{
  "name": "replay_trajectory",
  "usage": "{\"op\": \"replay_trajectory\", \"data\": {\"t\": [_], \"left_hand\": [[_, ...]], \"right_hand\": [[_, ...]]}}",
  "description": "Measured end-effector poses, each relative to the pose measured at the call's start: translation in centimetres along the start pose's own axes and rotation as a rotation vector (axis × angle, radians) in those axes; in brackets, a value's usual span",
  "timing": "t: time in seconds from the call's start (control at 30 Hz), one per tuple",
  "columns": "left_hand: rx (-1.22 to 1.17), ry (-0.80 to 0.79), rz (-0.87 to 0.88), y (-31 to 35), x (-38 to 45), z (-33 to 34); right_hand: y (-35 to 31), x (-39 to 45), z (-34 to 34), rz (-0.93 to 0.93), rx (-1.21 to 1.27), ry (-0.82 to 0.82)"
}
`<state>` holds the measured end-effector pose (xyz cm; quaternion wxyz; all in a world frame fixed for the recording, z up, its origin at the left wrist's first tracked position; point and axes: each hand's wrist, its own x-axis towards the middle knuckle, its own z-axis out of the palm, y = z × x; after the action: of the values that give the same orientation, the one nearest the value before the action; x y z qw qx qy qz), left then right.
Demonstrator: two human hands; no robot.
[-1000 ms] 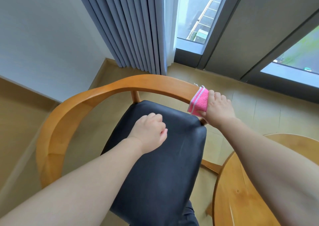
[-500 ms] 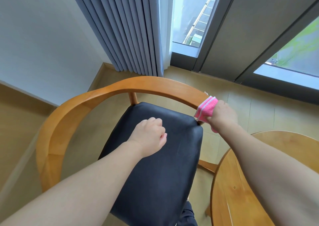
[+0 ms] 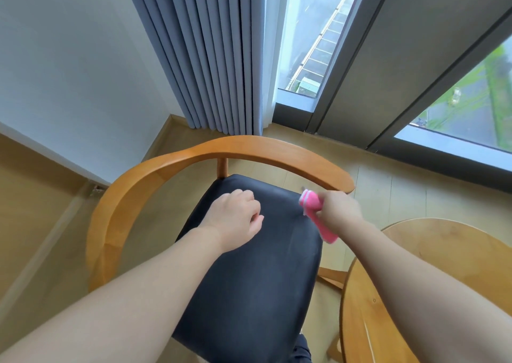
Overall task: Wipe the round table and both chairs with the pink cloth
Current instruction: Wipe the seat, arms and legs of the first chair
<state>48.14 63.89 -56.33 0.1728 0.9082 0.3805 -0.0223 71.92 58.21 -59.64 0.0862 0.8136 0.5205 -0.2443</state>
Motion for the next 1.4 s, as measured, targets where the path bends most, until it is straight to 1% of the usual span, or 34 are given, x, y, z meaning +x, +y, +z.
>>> {"op": "replay_trajectory", "data": {"t": [0.03, 0.13, 0.2, 0.33, 0.43, 0.5, 0.6, 0.67, 0.77, 0.87, 0.93, 1.0, 1.17, 1.3, 1.4], "left_hand": [[-0.018, -0.001, 0.003, -0.3, -0.3, -0.6], [-0.008, -0.025, 0.037, -1.2, -1.4, -2.1], [0.001, -0.036, 0.07, -1.8, -2.5, -2.8], [-0.044, -0.062, 0.149, -3.1, -5.4, -3.9], [-0.105, -0.061, 0.161, -4.2, -7.7, -4.8], [-0.168, -0.092, 0.111, -4.8, -9.3, -5.4], [-0.353, -0.135, -0.057, -5.6, -11.6, -5.6], [-0.452, -0.159, -0.145, -6.0, -12.8, -5.5], [-0.566, -0.151, -0.213, -5.7, -13.2, -5.3], [-0.636, -0.139, -0.263, -5.0, -13.1, -4.6], [-0.619, -0.149, -0.302, -4.0, -13.1, -4.0], [-0.582, -0.117, -0.334, -3.2, -12.8, -3.5], [-0.521, -0.029, -0.336, -2.8, -11.6, -2.0], [-0.396, -0.095, -0.251, -3.2, -10.7, -1.6], [-0.259, -0.126, -0.197, -4.7, -9.1, -1.9]], "right_hand": [[-1.0, -0.7, 0.0, -0.072, 0.048, 0.016], [-4.3, -3.0, 0.1, -0.275, 0.028, 0.01], [-6.7, -4.7, 0.0, -0.363, 0.016, 0.004], [-11.3, -7.8, -0.6, -0.418, 0.048, 0.016], [-13.5, -9.7, -0.9, -0.452, 0.112, 0.002], [-14.2, -10.9, -1.1, -0.481, 0.141, -0.033], [-14.2, -11.9, -1.3, -0.515, 0.147, -0.083], [-13.9, -12.4, -1.7, -0.484, 0.27, -0.087], [-14.1, -12.3, -2.2, -0.478, 0.425, -0.059], [-14.5, -12.0, -1.6, -0.533, 0.419, -0.08], [-13.9, -11.7, -0.7, -0.553, 0.407, -0.088], [-12.9, -11.1, -0.1, -0.555, 0.434, -0.102], [-10.8, -9.0, 0.6, -0.605, 0.521, -0.105], [-9.4, -7.8, 2.0, -0.648, 0.52, -0.091], [-9.1, -6.1, 3.1, -0.664, 0.501, -0.039]]}}
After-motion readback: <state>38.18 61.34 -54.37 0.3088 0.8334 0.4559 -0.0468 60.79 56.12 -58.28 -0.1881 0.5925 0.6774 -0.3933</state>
